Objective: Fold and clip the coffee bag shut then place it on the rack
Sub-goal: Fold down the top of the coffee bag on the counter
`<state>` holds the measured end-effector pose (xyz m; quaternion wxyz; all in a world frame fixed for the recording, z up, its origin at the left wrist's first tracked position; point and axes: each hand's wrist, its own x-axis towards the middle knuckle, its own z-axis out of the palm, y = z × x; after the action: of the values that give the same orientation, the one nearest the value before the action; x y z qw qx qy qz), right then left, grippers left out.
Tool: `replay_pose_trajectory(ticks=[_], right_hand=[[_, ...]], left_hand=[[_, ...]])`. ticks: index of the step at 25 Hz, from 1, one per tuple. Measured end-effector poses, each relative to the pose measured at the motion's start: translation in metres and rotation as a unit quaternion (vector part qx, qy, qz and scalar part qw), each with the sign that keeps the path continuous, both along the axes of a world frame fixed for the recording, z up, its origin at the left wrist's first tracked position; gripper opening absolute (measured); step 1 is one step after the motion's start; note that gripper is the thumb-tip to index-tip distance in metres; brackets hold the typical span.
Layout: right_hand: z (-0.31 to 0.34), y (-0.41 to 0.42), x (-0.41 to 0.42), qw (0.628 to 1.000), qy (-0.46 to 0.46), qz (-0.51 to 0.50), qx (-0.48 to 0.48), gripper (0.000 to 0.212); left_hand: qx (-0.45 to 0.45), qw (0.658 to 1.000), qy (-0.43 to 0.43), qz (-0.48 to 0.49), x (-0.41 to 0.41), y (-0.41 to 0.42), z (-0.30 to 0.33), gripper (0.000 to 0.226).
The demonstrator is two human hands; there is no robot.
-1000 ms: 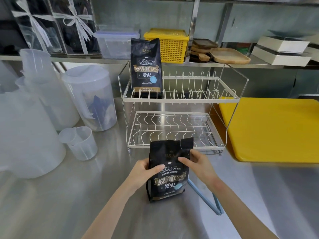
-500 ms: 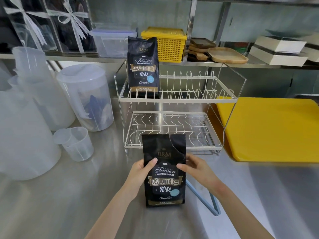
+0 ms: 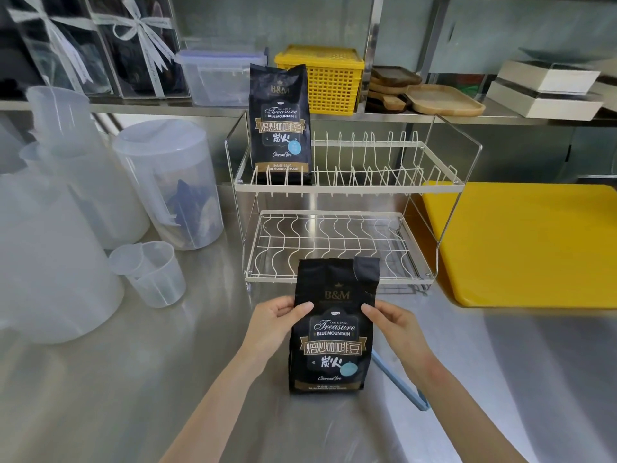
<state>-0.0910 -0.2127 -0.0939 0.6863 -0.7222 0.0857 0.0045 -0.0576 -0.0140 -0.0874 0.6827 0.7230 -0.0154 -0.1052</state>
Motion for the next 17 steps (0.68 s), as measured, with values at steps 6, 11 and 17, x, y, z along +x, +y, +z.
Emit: replay_pose_trajectory(ticks=[6,11,17], right_hand=[[0.002,0.010,-0.001,0.998,0.007,-0.034,0.054,0.006],[0.008,0.015,-0.004,0.997,-0.030,-0.036,-0.054,0.016],[0.013,0.003,-0.009,0.995,-0.022,-0.011,-0.094,0.022]], left_hand=[[0.038,0.996,-0.016,0.085,-0.001,0.002,-0.005,0.010],[0.123,0.977,-0.147,0.089,-0.007,-0.004,0.000,0.028],[0.093,0.977,-0.190,0.035,-0.012,0.002,-0.006,0.035]])
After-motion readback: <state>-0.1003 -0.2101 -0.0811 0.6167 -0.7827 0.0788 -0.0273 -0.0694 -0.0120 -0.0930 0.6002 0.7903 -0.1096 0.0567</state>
